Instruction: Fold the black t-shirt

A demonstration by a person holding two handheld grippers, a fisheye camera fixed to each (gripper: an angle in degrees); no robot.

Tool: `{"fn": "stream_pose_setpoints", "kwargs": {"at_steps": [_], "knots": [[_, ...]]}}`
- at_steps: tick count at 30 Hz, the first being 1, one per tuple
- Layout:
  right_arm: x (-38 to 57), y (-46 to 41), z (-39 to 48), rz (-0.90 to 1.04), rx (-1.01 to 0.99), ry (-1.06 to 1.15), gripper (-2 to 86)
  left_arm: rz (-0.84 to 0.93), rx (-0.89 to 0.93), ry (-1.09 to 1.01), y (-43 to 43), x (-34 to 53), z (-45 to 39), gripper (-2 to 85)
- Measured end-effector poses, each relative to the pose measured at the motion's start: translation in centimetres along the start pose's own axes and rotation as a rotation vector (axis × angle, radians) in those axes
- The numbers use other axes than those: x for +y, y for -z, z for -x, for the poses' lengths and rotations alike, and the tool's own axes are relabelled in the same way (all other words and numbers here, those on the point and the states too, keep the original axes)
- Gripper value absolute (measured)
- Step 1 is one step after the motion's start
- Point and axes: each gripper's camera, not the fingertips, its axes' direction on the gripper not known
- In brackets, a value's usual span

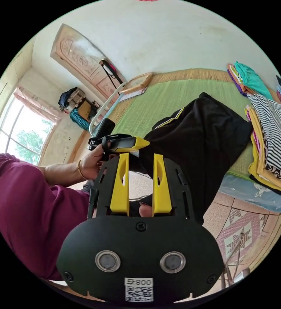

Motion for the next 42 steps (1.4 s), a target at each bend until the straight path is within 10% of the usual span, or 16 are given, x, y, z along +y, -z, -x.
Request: {"fn": "stream_pose_setpoints", "kwargs": {"at_steps": [42], "knots": [[-5.5,-0.5,3.5,0.006,0.267,-0.116,6.8,0.079,-0.037,0.068,-13.5,-15.6,3.0,0.9]]}}
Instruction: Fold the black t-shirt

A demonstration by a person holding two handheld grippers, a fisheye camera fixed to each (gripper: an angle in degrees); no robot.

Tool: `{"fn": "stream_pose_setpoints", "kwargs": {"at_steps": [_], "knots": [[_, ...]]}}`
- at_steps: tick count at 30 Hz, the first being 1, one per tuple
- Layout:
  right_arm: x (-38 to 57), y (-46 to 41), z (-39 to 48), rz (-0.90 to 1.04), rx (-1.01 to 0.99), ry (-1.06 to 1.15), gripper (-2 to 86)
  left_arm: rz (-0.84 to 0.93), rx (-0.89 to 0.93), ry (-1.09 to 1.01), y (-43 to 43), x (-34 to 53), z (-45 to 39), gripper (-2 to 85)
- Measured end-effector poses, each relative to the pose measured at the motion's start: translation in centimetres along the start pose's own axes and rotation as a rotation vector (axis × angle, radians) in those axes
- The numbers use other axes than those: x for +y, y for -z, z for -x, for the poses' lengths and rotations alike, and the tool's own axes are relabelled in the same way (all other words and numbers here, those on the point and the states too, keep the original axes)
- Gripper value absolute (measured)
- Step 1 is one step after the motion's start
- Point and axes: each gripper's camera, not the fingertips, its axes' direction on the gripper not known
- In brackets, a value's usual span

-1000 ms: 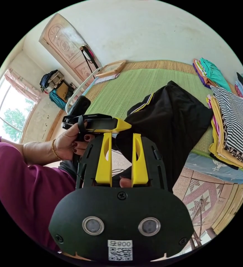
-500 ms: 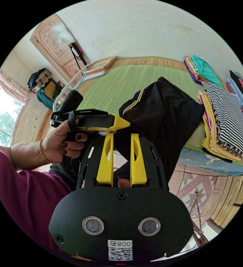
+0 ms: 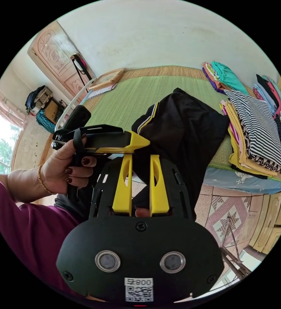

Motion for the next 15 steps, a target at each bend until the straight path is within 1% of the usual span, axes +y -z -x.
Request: {"fn": "stream_pose_setpoints", "kwargs": {"at_steps": [3,9,15], "knots": [[-0.2,-0.1,-1.1,0.001,0.01,-0.012,2.8,0.015,0.015,0.003,-0.6,-1.6,0.3,0.9],[-0.2,0.4,-3.6,0.01,-0.02,-0.011,1.1,0.01,0.028,0.027,-0.2,-4.3,1.4,0.7],[0.3,1.8,-7.7,0.006,-0.053,-0.051,0.7,-0.051,0.012,0.033,3.3,-7.7,2.1,0.7]]}}
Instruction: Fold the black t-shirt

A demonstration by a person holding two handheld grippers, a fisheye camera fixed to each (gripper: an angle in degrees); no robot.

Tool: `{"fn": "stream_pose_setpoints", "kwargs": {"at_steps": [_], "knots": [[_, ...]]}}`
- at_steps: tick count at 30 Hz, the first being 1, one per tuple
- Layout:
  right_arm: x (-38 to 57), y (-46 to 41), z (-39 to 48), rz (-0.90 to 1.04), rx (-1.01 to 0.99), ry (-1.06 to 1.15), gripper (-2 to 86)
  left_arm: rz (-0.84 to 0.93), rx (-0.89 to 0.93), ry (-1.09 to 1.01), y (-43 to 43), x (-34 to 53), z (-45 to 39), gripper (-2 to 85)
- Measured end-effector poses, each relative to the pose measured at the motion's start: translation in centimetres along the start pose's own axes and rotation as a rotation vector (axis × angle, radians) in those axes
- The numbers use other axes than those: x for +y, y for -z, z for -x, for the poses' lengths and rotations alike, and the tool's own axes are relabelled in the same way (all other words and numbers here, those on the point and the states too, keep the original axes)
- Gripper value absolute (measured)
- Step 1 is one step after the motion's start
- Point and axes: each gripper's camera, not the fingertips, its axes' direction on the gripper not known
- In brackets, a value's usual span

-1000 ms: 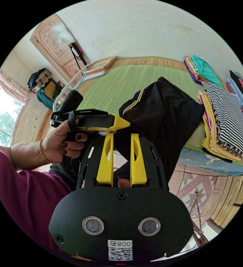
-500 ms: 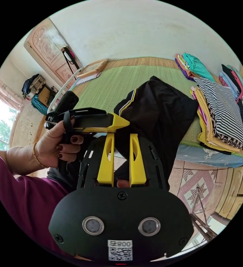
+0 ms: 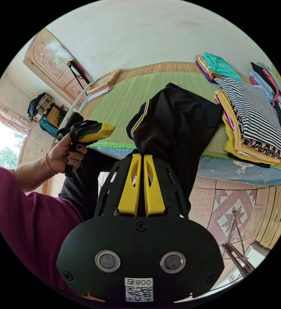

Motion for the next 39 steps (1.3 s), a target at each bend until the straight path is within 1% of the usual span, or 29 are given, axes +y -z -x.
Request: {"fn": "stream_pose_setpoints", "kwargs": {"at_steps": [3,7,14,18,21,23,25,30,32,34,39], "knots": [[0.1,1.1,-1.8,-0.003,-0.044,-0.006,0.6,-0.033,-0.086,-0.012,1.7,-3.3,0.2,1.5],[0.0,2.4,-3.6,0.002,-0.058,0.0,0.5,-0.077,-0.206,-0.038,3.2,-10.5,0.5,4.7],[-0.5,3.9,-6.9,0.025,-0.074,0.002,0.5,-0.031,-0.389,-0.056,2.2,-24.4,-0.4,8.2],[-0.9,4.1,-9.4,0.044,-0.122,-0.022,0.5,-0.008,-0.438,-0.037,1.4,-29.6,-0.9,8.5],[-1.0,4.2,-10.8,0.059,-0.136,-0.025,0.5,0.043,-0.445,-0.013,0.5,-32.7,-1.1,7.6],[-1.1,4.3,-11.7,0.069,-0.151,-0.027,0.5,0.09,-0.497,-0.002,-0.2,-34.2,-1.6,3.9],[-1.0,4.5,-12.6,0.072,-0.165,-0.037,0.5,0.092,-0.53,0.01,0.0,-34.4,-2.5,2.3],[0.2,6.6,-15.7,0.032,-0.2,-0.077,0.5,0.019,-0.417,-0.033,3.9,-32.3,-7.5,0.9],[0.7,7.9,-16.4,0.004,-0.191,-0.075,0.5,-0.016,-0.344,-0.086,7.1,-30.0,-11.5,0.6],[1.3,9.6,-16.8,-0.032,-0.171,-0.066,0.5,-0.056,-0.311,-0.128,9.8,-27.9,-14.9,0.5],[3.6,16.6,-17.5,-0.206,-0.112,-0.041,0.6,-0.2,-0.134,-0.244,17.9,-20.6,-24.8,0.4]]}}
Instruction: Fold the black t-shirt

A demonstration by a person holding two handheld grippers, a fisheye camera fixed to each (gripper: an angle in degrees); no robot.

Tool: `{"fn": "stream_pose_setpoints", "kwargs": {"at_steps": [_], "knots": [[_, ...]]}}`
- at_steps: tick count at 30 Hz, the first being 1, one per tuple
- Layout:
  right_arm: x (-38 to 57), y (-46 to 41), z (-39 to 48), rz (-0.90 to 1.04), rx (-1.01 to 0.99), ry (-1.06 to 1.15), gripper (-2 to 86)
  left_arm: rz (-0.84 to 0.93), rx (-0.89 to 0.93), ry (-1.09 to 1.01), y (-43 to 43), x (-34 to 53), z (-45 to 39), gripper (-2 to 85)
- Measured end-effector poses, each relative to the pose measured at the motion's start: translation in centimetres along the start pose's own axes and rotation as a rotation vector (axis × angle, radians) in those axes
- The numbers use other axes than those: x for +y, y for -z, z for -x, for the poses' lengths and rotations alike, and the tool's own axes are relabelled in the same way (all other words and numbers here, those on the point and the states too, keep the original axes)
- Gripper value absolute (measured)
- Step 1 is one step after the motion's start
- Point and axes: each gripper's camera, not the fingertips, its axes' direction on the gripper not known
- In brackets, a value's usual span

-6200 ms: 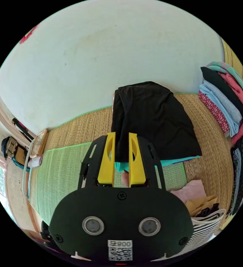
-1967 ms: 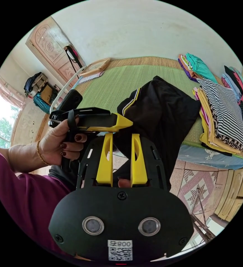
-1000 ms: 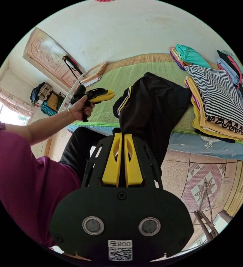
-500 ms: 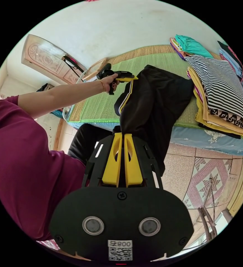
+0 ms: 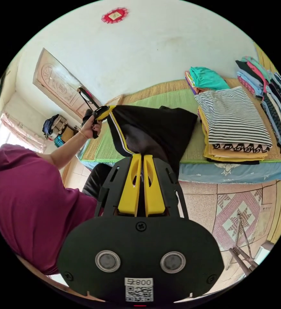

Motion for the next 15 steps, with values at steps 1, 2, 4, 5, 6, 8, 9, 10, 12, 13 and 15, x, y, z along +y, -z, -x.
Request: {"fn": "stream_pose_setpoints", "kwargs": {"at_steps": [1,2,4,5,6,8,9,10,12,13,15], "knots": [[0.1,0.9,0.1,-0.026,-0.001,0.006,0.6,-0.041,0.029,-0.033,2.7,0.9,-2.8,0.4],[0.3,2.9,0.2,-0.081,-0.007,0.022,0.6,-0.08,0.054,-0.066,5.3,1.8,-5.6,0.4],[0.6,5.8,0.7,-0.16,-0.014,0.048,0.6,-0.136,0.083,-0.127,9.2,3.2,-10.0,0.3],[0.8,7.6,1.2,-0.209,-0.015,0.071,0.6,-0.172,0.092,-0.171,11.7,4.1,-13.0,0.3],[1.0,9.4,1.8,-0.253,-0.018,0.098,0.6,-0.188,0.1,-0.196,13.0,4.6,-14.5,0.3],[1.2,11.8,2.8,-0.309,-0.022,0.146,0.7,-0.249,0.124,-0.306,17.8,6.6,-20.8,0.2],[1.4,13.5,3.6,-0.351,-0.028,0.183,0.7,-0.265,0.127,-0.332,19.0,7.1,-22.3,0.2],[1.4,14.3,4.1,-0.371,-0.032,0.202,0.7,-0.293,0.136,-0.386,21.2,8.2,-25.3,0.2],[1.9,17.3,5.8,-0.446,-0.043,0.278,0.7,-0.337,0.157,-0.465,24.4,9.8,-29.7,0.2],[2.0,18.0,6.2,-0.464,-0.046,0.295,0.7,-0.365,0.167,-0.524,26.4,11.0,-32.6,0.2],[2.6,20.7,7.7,-0.534,-0.07,0.364,0.7,-0.41,0.166,-0.606,29.3,12.9,-36.8,0.2]]}}
